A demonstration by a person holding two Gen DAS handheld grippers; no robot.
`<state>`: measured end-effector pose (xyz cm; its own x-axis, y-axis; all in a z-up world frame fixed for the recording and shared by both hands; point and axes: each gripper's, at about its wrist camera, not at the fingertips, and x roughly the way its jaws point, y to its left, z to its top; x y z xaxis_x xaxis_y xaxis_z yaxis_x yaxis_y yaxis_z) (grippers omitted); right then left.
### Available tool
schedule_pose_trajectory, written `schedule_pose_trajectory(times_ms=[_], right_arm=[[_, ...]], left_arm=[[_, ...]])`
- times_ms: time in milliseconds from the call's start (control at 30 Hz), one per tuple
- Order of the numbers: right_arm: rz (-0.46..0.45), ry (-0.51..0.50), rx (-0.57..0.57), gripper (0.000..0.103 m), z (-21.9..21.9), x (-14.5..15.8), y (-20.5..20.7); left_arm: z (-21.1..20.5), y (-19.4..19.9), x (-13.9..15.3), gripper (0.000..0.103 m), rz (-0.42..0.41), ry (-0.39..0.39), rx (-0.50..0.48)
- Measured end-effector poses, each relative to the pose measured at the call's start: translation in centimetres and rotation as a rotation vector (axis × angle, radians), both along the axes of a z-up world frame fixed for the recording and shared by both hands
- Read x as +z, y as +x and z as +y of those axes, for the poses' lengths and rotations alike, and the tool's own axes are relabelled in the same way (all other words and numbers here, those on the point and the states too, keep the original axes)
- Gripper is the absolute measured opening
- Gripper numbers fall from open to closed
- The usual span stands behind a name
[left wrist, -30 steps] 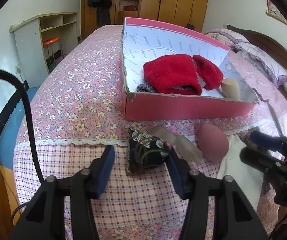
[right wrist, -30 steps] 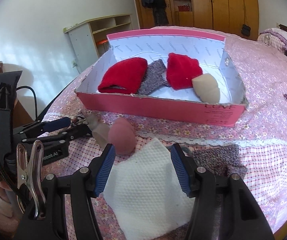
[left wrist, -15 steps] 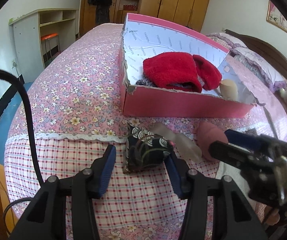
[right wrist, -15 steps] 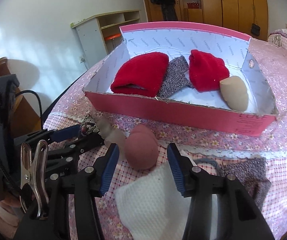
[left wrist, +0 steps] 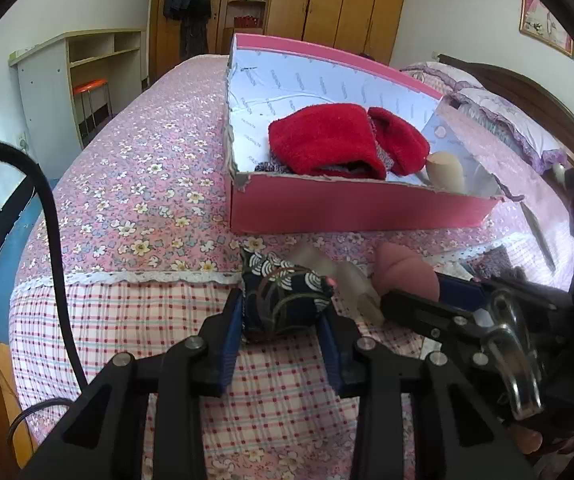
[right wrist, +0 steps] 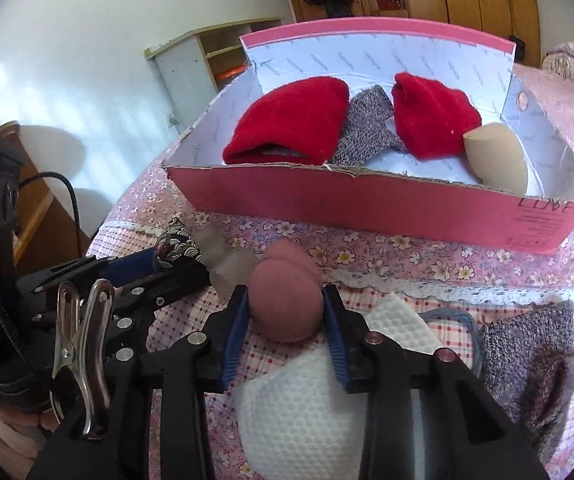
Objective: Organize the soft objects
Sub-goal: 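Grasp the patterned black pouch with the left tool while the right tool grasps the pink sponge egg, then carry the pouch with the left tool while the right tool carries the sponge egg into the box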
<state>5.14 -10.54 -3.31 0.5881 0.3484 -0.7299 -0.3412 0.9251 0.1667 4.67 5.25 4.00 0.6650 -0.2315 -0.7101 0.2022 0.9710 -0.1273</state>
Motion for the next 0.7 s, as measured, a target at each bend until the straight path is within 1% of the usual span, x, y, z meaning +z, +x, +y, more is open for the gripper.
schedule_pose_trajectory(times_ms=[233, 533, 700], right_arm=[[-0.042, 0.028, -0.003, 0.036, -0.6, 1.3, -0.8], [-0.060, 0.044, -0.010, 0.036, -1.1, 2.2, -2.2], [-0.070, 0.058, -0.013, 0.036, -1.7, 2.9, -2.8]], left_arm=[[0.4, -0.7, 0.8, 0.036, 0.005, -0.033, 0.006], [0.6, -2.1, 1.9, 0.036, -0.010, -0.030, -0.014], [0.8, -3.0, 3.0, 0.036, -0.034, -0.035, -0.015]])
